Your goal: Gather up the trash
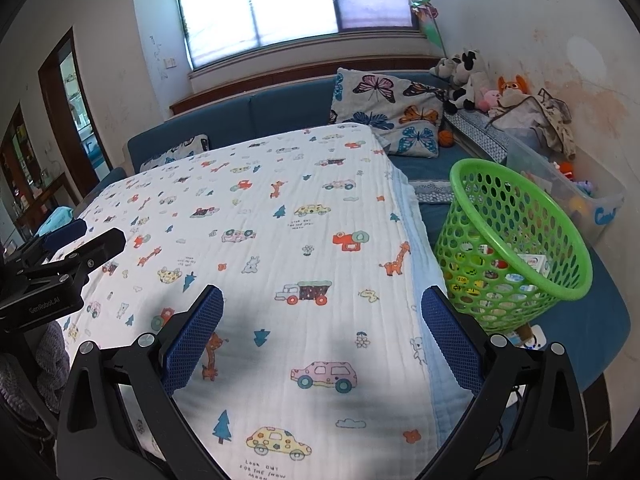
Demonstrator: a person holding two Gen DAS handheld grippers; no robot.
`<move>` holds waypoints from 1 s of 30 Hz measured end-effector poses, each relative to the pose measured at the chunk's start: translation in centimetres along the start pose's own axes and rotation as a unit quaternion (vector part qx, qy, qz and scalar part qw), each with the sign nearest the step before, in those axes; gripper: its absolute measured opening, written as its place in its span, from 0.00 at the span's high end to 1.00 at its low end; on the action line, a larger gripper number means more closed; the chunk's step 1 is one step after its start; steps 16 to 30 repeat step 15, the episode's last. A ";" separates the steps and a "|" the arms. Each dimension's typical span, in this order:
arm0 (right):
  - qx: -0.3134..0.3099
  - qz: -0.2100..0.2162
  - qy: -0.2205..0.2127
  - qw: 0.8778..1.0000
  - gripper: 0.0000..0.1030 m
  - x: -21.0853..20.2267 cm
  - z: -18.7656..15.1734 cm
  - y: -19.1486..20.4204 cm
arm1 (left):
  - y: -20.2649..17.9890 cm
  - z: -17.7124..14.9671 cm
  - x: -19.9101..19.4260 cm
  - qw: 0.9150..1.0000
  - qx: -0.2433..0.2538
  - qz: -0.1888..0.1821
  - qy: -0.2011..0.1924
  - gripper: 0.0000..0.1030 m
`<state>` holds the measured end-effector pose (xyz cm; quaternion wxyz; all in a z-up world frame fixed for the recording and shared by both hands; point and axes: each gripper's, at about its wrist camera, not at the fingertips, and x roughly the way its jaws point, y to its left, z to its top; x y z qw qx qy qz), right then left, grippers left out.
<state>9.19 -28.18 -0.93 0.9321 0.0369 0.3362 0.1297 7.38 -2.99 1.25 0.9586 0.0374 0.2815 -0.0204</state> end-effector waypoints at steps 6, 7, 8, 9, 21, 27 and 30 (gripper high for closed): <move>-0.003 -0.001 -0.002 1.000 0.04 0.0 0.0 0.0 | 0.1 0.2 0.0 1.000 -0.004 0.005 -0.001 0.07; -0.003 -0.002 -0.002 1.000 0.04 -0.1 0.1 -0.1 | 0.2 0.3 0.0 1.000 -0.004 0.005 -0.001 0.07; -0.002 -0.002 -0.003 1.000 0.04 -0.1 0.2 -0.1 | 0.2 0.4 0.0 1.000 -0.004 0.007 -0.001 0.07; -0.002 -0.003 -0.004 1.000 0.04 -0.1 0.2 -0.1 | 0.3 0.4 0.0 1.000 -0.005 0.010 -0.002 0.07; -0.008 -0.009 -0.004 1.000 0.04 0.2 0.0 0.5 | 0.7 0.7 0.2 1.000 -0.005 0.014 -0.001 0.07; -0.008 -0.009 -0.004 1.000 0.04 0.2 0.0 0.5 | 0.7 0.7 0.2 1.000 -0.005 0.014 -0.001 0.07; -0.008 -0.009 -0.004 1.000 0.04 0.2 0.0 0.5 | 0.7 0.7 0.2 1.000 -0.005 0.014 -0.001 0.07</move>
